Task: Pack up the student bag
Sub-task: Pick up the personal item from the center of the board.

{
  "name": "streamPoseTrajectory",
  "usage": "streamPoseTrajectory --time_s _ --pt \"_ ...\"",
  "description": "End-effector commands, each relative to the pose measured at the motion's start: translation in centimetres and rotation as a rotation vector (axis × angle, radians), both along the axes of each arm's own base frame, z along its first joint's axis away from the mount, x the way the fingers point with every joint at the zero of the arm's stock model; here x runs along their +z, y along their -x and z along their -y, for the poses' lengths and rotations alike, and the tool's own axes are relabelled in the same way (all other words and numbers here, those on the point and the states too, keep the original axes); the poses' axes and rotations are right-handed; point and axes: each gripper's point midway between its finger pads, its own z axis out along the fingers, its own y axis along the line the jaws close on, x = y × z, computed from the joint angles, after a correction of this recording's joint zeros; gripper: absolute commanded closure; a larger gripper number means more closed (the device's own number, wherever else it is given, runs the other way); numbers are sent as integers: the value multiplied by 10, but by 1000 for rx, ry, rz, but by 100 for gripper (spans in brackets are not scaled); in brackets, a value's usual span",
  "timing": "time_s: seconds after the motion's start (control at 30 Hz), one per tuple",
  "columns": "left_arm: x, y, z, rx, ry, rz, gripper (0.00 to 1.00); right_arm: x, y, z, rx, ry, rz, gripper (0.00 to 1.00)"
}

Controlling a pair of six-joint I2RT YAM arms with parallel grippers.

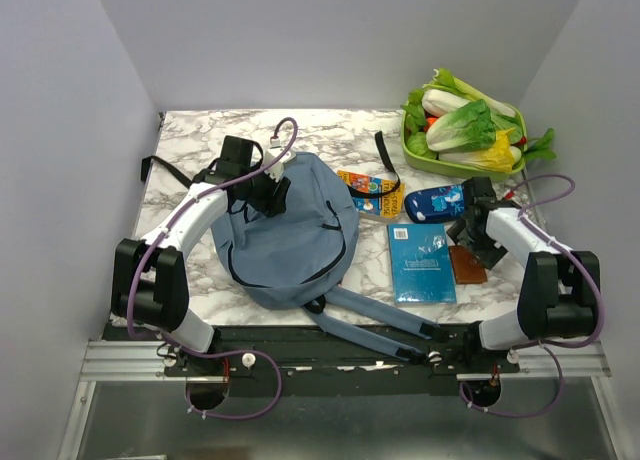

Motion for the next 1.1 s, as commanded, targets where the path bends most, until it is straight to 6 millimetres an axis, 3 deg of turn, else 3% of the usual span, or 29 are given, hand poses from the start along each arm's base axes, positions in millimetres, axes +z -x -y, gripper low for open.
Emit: streamPoseTrajectory --time_s 0.0,0.33,0.47,0.5,0.67,0.8,0.83,0.93,1.07 --pt "14 4 3 -35 25 10 40 7 -15 -3 -19 -29 43 0" --pt "11 8 1 -48 15 18 40 -6 -14 -1 -39 -18 12 1" --pt "6 11 -1 -48 5 10 40 -11 -20 -2 -47 -23 15 8" --pt "5 10 -2 -47 1 13 41 -12 -22 -3 -47 -28 23 17" --pt "2 8 -6 -39 -17 15 41 -22 -20 -6 -49 -47 8 42" --pt "-2 9 -8 -41 -29 12 40 -15 -22 -6 -47 -46 36 65" --pt "-3 8 -8 -42 -28 14 40 -14 -22 -7 -43 -51 41 77" --pt "-5 8 -9 -39 -33 12 40 -2 -25 -10 -27 -68 86 93" --pt "-5 8 -8 -39 -29 11 40 24 -31 -20 29 -116 179 94"
